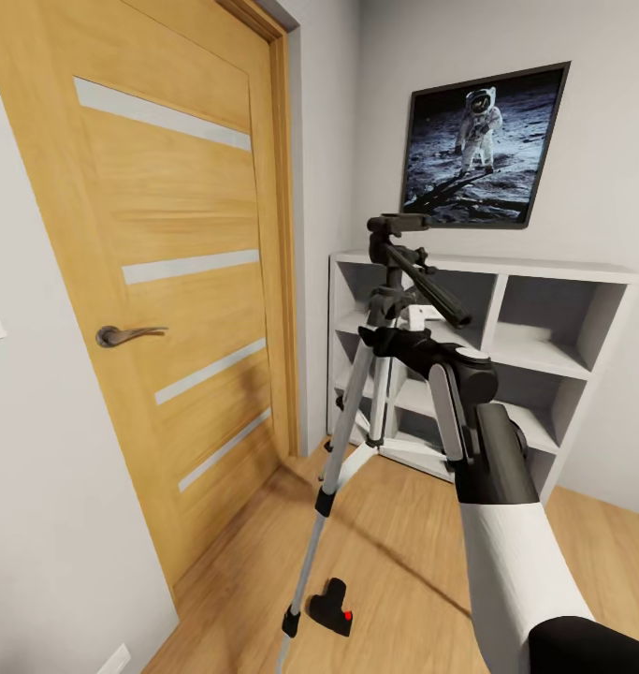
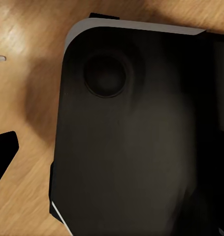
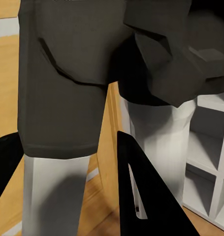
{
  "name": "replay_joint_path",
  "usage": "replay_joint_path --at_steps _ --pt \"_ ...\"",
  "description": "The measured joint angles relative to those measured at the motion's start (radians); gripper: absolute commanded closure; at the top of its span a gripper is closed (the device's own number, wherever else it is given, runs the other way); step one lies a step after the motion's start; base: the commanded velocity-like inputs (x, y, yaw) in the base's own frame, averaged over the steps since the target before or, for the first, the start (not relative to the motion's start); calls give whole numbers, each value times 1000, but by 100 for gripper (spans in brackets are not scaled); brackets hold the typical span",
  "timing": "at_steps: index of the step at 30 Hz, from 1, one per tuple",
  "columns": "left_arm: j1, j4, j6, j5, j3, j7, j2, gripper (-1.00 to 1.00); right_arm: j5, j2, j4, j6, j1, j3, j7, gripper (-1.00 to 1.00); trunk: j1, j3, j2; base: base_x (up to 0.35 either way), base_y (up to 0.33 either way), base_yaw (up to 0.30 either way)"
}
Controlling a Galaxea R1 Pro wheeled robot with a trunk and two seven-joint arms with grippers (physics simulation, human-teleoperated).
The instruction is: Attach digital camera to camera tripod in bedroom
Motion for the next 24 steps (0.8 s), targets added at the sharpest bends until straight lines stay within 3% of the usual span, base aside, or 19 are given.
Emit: replay_joint_path --at_steps 9,12,24 --pt "0 0 0 -1 0 -1 0 -100 1 -5 -1 2 0 0 0 100 0 0 0 0 0 0" --pt "0 0 0 -3 -1 -2 -1 -100 23 -8 0 2 0 1 -2 100 0 0 0 -59 0 0" --pt "0 0 0 -2 0 -1 -2 -100 47 -9 0 1 0 3 -3 100 1 0 0 -270 -54 0"
